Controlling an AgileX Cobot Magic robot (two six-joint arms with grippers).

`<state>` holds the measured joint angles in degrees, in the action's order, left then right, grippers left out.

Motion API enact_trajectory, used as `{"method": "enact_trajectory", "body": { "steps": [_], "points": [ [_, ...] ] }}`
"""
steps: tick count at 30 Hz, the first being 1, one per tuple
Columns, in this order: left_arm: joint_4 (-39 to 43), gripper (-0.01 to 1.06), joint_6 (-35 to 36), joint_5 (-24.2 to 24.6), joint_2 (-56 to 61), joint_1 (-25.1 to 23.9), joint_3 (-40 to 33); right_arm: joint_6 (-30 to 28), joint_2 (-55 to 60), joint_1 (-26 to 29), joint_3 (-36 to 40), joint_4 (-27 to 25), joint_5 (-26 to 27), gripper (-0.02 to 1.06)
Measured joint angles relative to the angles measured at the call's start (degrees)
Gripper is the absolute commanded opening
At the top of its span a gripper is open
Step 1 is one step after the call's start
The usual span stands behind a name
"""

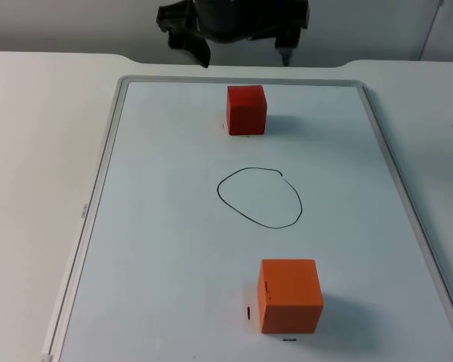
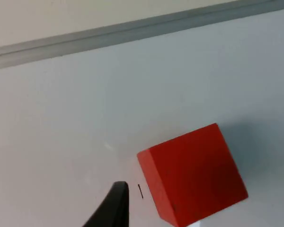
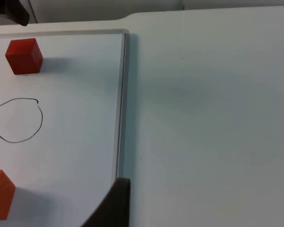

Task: Pick up one cube with the left hand and another cube with the right hand. First place the cube in the right hand at the target position, then stack the cube in the left hand on top.

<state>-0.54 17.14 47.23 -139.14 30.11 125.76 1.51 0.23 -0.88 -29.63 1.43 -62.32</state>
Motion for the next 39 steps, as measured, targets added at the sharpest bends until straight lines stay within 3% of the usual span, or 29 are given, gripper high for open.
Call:
{"method": "enact_trajectory", "body": {
  "steps": [10,29,33,34,38,39],
  "points": [
    [0.85,1.04,2.94,0.12,-5.04,1.1,4.45,0.0,0.0,0.0,0.0,0.0,0.0,1.04],
    [1.73,1.02,3.94,-2.4,-8.81,1.14,4.42,0.0,0.0,0.0,0.0,0.0,0.0,1.04],
    [1.73,0.79,3.94,-2.62,-8.81,1.14,4.42,0.0,0.0,0.0,0.0,0.0,0.0,1.04],
    [1.73,0.79,3.94,-2.74,-8.81,1.14,4.42,0.0,0.0,0.0,0.0,0.0,0.0,1.04],
    [1.86,0.45,3.94,-3.09,-8.9,1.14,4.42,0.0,0.0,0.0,0.0,0.0,0.0,1.04],
    [1.86,0.45,3.94,-3.2,-8.9,1.14,4.42,0.0,0.0,0.0,0.0,0.0,0.0,1.04]
  ]
}}
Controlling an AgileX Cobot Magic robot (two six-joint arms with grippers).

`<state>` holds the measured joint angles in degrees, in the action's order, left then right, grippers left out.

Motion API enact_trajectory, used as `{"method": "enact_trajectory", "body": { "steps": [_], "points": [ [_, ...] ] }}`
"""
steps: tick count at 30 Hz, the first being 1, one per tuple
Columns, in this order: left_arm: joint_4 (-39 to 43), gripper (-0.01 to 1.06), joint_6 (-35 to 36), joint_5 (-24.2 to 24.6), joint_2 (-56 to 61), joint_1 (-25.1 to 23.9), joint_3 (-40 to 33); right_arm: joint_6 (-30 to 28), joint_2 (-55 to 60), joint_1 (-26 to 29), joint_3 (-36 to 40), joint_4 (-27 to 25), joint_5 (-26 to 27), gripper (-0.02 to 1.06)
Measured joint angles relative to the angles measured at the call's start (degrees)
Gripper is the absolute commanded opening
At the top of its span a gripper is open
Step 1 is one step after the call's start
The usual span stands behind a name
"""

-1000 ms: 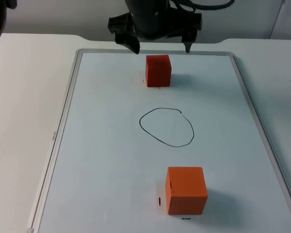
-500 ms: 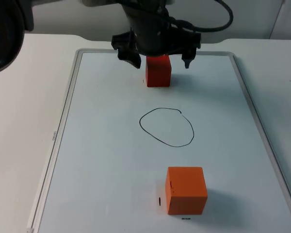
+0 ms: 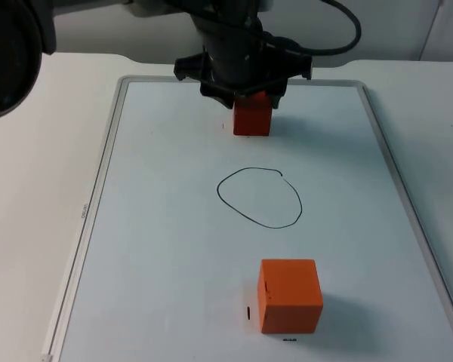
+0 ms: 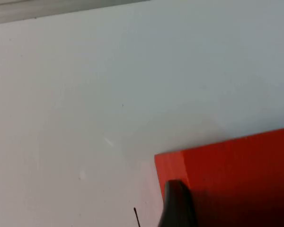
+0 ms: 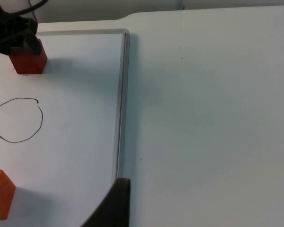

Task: Pick up one cube with the left hand and another cube with the right hand. First place the cube in the right hand at the target position, then stack the cube in the left hand on top.

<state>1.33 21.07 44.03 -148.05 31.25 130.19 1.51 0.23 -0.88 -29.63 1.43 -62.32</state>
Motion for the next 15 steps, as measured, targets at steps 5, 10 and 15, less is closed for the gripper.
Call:
{"method": "enact_trajectory", "body": {
  "steps": [5,10,15],
  "points": [
    [0.0,0.22,0.28,-0.09,0.0,0.0,0.0,0.0,0.0,0.0,0.0,0.0,0.0,1.04],
    [0.0,0.22,1.67,1.7,0.59,0.0,0.0,0.0,0.0,0.0,0.0,0.0,0.0,1.04],
    [0.0,0.22,-2.04,6.6,5.18,0.0,0.0,0.0,0.0,0.0,0.0,0.0,0.0,1.04]
  ]
}}
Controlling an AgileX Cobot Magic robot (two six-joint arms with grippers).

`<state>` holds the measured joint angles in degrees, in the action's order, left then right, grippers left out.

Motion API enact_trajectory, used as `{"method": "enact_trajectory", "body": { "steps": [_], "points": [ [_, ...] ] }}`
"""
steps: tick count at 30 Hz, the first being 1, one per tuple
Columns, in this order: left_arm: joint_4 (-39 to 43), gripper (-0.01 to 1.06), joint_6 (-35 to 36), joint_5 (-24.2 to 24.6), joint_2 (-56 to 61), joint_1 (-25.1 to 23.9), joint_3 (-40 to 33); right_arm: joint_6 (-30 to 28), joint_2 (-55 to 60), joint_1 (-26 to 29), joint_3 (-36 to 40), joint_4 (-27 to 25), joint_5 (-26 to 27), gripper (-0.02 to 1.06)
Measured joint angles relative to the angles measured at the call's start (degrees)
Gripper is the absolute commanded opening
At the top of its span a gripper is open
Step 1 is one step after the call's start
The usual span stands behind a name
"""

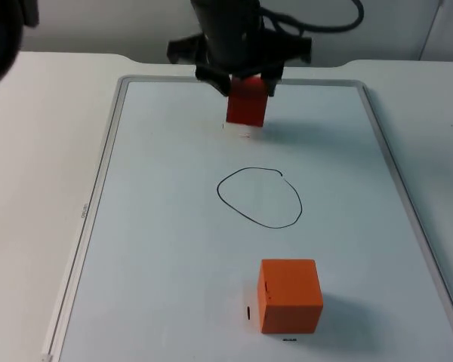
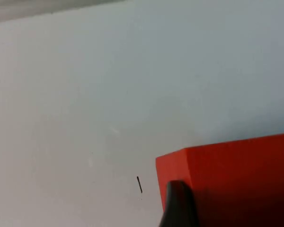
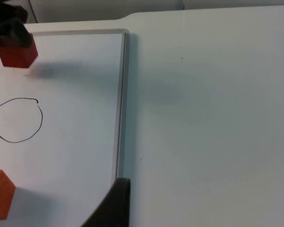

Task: Pick up one cube with the left hand and another cube with the right hand. First place the cube in the right hand at the target position, then stack the cube in the left hand on top.

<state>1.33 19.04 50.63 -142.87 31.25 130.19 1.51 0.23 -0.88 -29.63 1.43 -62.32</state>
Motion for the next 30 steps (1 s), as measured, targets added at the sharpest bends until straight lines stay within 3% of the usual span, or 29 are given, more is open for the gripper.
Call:
{"method": "enact_trajectory", "body": {
  "steps": [6,8,17,25,30],
  "points": [
    [0.57,0.22,-8.25,6.92,11.75,0.0,0.0,0.0,0.0,0.0,0.0,0.0,0.0,1.04],
    [0.7,0.22,-8.62,7.32,12.77,0.0,0.0,0.0,0.0,0.0,0.0,0.0,0.0,1.04],
    [6.46,0.22,-11.77,17.51,22.8,0.0,0.0,0.0,0.0,0.0,0.0,0.0,0.0,1.04],
    [-5.5,0.22,-16.96,16.86,26.28,0.09,-0.27,0.0,0.0,0.0,0.0,0.0,0.0,1.04],
    [-7.42,0.22,-20.17,13.93,30.94,0.09,-7.7,0.0,0.0,0.0,0.0,0.0,0.0,1.04]
  ]
}}
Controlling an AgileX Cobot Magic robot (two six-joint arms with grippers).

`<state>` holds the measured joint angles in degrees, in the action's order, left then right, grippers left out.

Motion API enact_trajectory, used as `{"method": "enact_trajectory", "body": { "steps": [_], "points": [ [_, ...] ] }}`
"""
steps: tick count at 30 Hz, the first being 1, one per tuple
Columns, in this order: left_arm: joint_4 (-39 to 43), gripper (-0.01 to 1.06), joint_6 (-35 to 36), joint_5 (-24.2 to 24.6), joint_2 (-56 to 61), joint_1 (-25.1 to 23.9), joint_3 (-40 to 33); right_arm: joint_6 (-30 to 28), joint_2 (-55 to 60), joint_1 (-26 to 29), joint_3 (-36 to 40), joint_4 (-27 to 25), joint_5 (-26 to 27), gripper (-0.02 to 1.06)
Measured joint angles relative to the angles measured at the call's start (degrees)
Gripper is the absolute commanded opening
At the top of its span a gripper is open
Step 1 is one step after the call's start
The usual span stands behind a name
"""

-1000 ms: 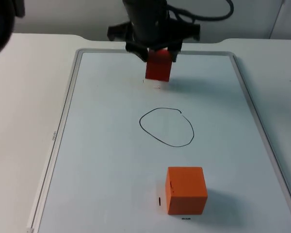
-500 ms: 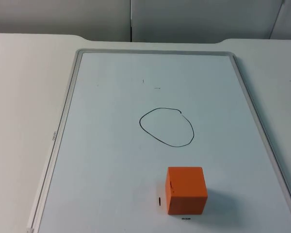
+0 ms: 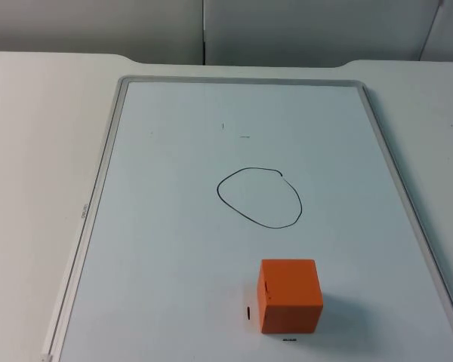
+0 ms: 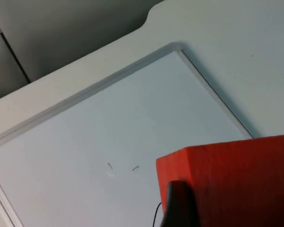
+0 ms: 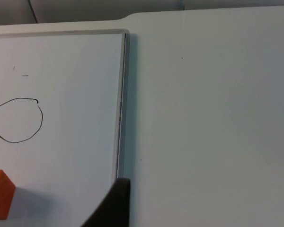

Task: Pick up one cube with the left hand and another cube with the right hand. First place the cube in the right hand at the target position, then stack the cube in the left hand on top.

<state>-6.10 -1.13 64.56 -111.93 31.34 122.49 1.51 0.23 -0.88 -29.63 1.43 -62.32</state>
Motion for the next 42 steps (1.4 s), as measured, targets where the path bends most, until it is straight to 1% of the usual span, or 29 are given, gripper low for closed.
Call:
{"method": "enact_trajectory", "body": {
  "steps": [2,3,4,7,8,11,12,13,16,17,18,20,22,23,26,28,29,31,34,35,37,40,41,42],
  "points": [
    [0.0,0.22,-1.71,-2.21,3.59,0.0,-6.16,0.0,0.0,0.0,0.0,0.0,0.0,1.04],
    [0.0,0.22,-1.71,-2.21,3.59,0.0,-6.16,0.0,0.0,0.0,0.0,0.0,0.0,1.04],
    [-0.09,0.22,-2.57,-4.63,6.46,0.0,-12.2,0.0,0.0,0.0,0.0,0.0,0.0,1.04],
    [-1.31,0.22,-3.39,-12.68,13.61,0.0,-25.34,0.0,0.0,0.0,0.0,0.0,0.0,1.04],
    [-1.31,0.22,-3.39,-12.68,13.61,0.0,-25.34,0.0,0.0,0.0,0.0,0.0,0.0,1.04],
    [-5.07,0.22,-5.83,-22.02,21.77,0.0,-40.1,0.0,0.0,0.0,0.0,0.0,0.0,1.04],
    [-6.2,0.22,-6.65,-24.4,23.9,0.0,-45.5,0.0,0.0,0.0,0.0,0.0,0.0,1.04],
    [-6.2,0.22,-6.65,-24.4,23.9,0.0,-45.5,0.0,0.0,0.0,0.0,0.0,0.0,1.04],
    [-7.92,0.22,-7.59,-31.3,30.24,0.0,-60.29,0.0,0.0,0.0,0.0,0.0,0.0,1.04],
    [-8.13,0.22,-7.72,-34.2,33.13,0.0,-66.58,0.0,0.0,0.0,0.0,0.0,0.0,1.04],
    [-8.13,0.22,-7.72,-34.2,33.13,0.0,-66.58,0.0,0.0,0.0,0.0,0.0,0.0,1.04],
    [-9.5,0.22,-7.72,-37.14,36.56,0.0,-74.17,0.0,0.0,0.0,0.0,0.0,0.0,1.04],
    [-10.55,0.22,-7.72,-39.16,40.58,0.0,-78.75,0.0,0.0,0.0,0.0,0.0,0.0,1.04],
    [-10.55,0.22,-7.72,-39.16,40.58,0.0,-78.75,0.0,0.0,0.0,0.0,0.0,0.0,1.04],
    [-10.91,0.22,-7.72,-39.62,46.71,0.0,-83.26,0.0,0.0,0.0,0.0,0.0,0.0,1.04],
    [-10.91,0.22,-7.72,-38.6,50.89,0.0,-84.88,0.0,0.0,0.0,0.0,-0.43,0.0,1.04],
    [-10.91,0.22,-7.72,-38.6,50.89,0.0,-84.88,0.0,0.0,0.0,0.0,-0.43,0.0,1.04],
    [-10.91,0.22,-7.6,-37.55,54.75,0.0,-85.77,-0.36,0.0,0.0,0.0,-2.62,0.0,1.04],
    [-10.91,0.22,-7.48,-35.7,60.46,0.0,-85.8,-4.61,0.23,0.0,0.0,-9.33,0.25,1.04],
    [-10.91,0.22,-7.48,-35.7,60.46,0.0,-85.8,-4.61,0.23,0.0,0.0,-9.33,0.25,1.04],
    [-10.91,0.22,-7.48,-33.97,63.9,0.0,-85.8,-9.09,2.53,0.0,0.0,-14.95,0.68,1.04],
    [-10.77,0.22,-7.37,-31.23,67.63,0.0,-85.8,-19.51,8.77,0.0,-0.3,-22.53,2.87,1.04],
    [-10.77,0.22,-7.37,-31.23,67.63,0.0,-85.8,-19.51,8.77,0.0,-0.3,-22.53,2.87,1.04],
    [-10.51,0.22,-7.37,-30.5,68.54,0.0,-85.8,-22.97,10.93,0.0,-0.3,-25.55,3.96,1.04]
  ]
}}
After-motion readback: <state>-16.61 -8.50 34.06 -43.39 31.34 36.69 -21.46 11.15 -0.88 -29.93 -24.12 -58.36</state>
